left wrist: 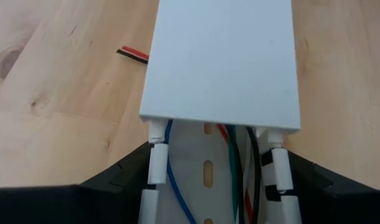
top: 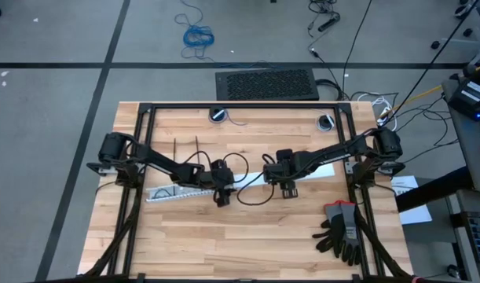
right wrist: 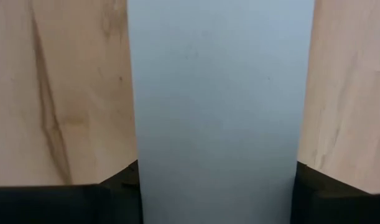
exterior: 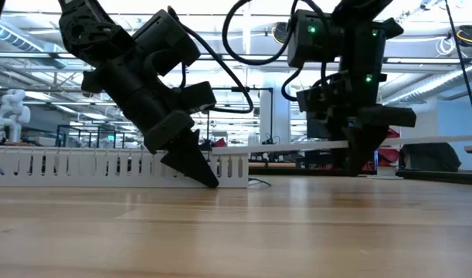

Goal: Ziptie cables
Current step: Close the white cable duct

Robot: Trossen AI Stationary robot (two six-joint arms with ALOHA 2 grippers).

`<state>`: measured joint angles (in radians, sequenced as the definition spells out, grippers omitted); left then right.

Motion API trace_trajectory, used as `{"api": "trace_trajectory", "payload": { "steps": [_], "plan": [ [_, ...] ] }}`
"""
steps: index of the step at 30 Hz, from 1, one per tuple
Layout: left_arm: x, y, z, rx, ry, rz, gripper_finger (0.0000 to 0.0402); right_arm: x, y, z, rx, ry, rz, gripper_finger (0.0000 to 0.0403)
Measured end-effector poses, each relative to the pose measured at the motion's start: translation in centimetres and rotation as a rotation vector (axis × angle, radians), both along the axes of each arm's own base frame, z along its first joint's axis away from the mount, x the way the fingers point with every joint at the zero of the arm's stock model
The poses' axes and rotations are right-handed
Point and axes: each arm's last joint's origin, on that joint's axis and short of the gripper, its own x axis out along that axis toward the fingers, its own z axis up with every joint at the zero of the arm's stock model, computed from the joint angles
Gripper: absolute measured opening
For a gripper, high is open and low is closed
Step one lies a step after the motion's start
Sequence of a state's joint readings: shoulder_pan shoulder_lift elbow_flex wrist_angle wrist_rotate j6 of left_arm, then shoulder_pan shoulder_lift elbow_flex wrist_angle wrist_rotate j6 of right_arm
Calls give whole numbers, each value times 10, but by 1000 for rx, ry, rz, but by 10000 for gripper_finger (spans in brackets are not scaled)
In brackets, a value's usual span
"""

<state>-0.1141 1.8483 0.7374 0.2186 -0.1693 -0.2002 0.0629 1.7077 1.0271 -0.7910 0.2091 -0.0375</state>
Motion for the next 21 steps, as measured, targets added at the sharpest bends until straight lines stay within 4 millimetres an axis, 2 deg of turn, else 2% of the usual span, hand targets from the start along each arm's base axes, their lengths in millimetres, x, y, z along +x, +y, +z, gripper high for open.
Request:
{"api": "trace_trajectory", "payload": {
  "steps": [11, 16, 21],
  "plan": [
    [0, -7, -1, 16, -10, -7, 239, 0, -10, -1, 3, 0, 13, 199],
    [0, -11, -1, 16, -15, -22, 239, 0, -21, -10, 37, -48, -22, 199],
    [0, -15, -1, 15, -17, -31, 239, -5, -23, -16, 54, -33, -36, 199]
  ]
}}
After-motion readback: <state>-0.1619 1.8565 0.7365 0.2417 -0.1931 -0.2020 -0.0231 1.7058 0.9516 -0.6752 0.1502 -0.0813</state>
